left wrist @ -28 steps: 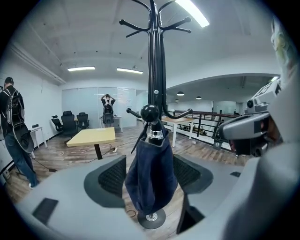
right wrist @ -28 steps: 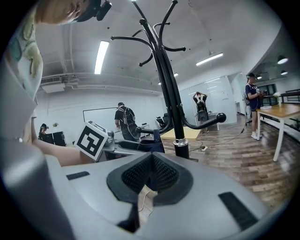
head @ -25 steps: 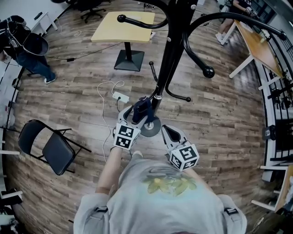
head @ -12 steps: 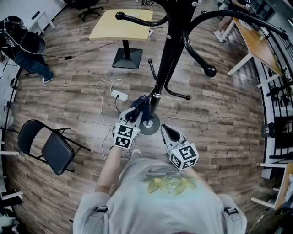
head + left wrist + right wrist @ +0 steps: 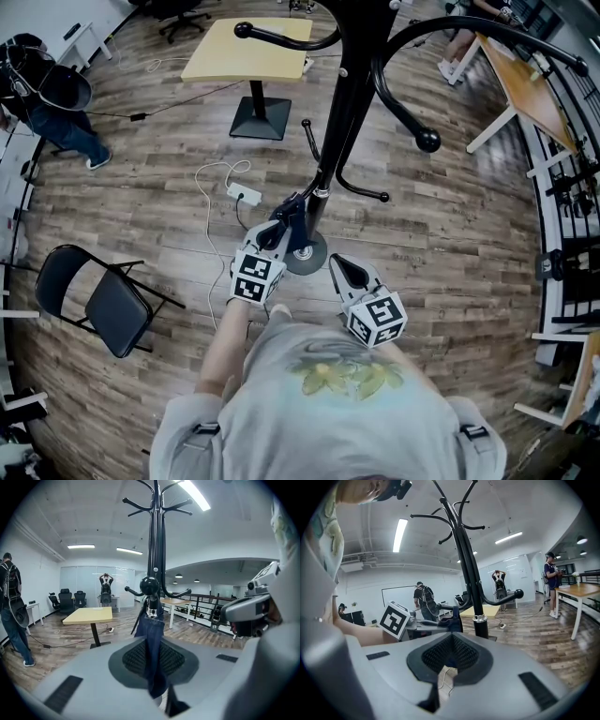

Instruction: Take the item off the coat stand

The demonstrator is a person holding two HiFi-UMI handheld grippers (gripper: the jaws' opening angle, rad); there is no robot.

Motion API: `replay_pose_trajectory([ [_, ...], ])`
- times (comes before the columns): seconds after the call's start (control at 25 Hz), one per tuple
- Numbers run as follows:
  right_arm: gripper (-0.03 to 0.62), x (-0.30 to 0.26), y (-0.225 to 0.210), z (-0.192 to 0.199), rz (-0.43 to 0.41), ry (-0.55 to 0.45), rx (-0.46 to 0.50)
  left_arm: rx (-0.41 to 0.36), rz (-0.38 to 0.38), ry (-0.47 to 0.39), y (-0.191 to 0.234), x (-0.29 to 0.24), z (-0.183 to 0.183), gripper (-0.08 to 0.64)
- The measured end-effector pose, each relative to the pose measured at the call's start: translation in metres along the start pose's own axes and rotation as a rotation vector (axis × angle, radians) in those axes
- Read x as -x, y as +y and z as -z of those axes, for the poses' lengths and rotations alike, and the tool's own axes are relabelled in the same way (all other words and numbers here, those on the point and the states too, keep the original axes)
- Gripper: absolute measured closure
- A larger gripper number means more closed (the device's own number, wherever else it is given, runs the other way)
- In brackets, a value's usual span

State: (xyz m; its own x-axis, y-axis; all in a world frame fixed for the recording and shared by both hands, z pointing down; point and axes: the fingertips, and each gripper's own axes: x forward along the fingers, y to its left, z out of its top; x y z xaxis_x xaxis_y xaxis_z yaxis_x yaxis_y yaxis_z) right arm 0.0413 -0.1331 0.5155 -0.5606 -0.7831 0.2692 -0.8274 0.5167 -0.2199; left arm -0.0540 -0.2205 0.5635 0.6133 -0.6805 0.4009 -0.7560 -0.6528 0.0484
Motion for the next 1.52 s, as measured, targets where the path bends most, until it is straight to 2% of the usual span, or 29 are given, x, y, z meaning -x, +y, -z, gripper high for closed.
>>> replay_pose_trajectory([
  [0.8,0.586,0.004,0.004,0.003,-0.007,0.002,-0.006,-0.029,-0.019,-0.005,-0.007,0.01,-0.011,0.517],
  [1.52,0.586,0.007,0.012,0.005,-0.029,0.0,-0.005,-0.021,-0.066,-0.03,-0.003,0.028,-0.017,0.517],
])
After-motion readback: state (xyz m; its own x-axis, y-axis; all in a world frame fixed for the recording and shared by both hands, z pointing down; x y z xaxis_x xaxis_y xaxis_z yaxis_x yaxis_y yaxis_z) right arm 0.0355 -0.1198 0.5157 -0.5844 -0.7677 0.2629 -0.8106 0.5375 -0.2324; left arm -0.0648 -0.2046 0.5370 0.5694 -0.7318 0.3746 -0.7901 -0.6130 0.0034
